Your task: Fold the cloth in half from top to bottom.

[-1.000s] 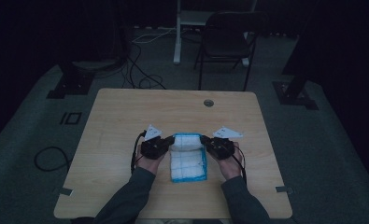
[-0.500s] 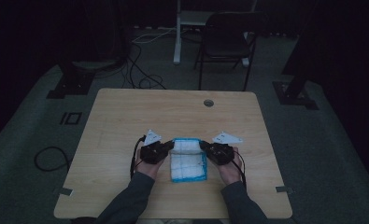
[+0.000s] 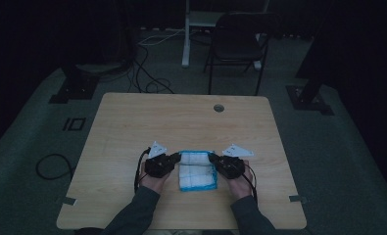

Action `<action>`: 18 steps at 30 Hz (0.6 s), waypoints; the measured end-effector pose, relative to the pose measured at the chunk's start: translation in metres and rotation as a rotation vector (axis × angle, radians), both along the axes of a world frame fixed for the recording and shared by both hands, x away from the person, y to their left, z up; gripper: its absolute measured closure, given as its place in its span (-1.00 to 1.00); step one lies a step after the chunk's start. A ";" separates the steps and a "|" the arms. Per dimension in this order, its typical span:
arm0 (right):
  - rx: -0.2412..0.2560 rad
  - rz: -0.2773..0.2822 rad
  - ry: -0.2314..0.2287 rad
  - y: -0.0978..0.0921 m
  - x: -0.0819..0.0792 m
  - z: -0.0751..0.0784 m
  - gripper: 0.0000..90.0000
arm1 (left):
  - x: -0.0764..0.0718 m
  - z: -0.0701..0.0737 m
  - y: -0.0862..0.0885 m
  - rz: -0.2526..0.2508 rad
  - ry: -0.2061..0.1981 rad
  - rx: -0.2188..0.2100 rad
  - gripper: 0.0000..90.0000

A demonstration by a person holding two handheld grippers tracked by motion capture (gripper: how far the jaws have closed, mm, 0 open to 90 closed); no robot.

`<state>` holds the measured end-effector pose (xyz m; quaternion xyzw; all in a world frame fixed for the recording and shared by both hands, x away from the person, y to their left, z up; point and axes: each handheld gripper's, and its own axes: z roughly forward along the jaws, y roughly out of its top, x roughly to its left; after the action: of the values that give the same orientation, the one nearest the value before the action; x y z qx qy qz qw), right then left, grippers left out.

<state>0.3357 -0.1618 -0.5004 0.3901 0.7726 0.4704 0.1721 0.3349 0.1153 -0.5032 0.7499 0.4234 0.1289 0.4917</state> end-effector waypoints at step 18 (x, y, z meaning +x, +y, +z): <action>-0.004 0.009 0.026 -0.003 -0.015 -0.014 0.88 | 0.000 0.004 0.002 0.017 -0.001 -0.016 0.77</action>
<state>0.3211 -0.1646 -0.5143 0.3923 0.7776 0.4644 0.1605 0.3346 0.1172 -0.4989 0.7423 0.4306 0.1302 0.4967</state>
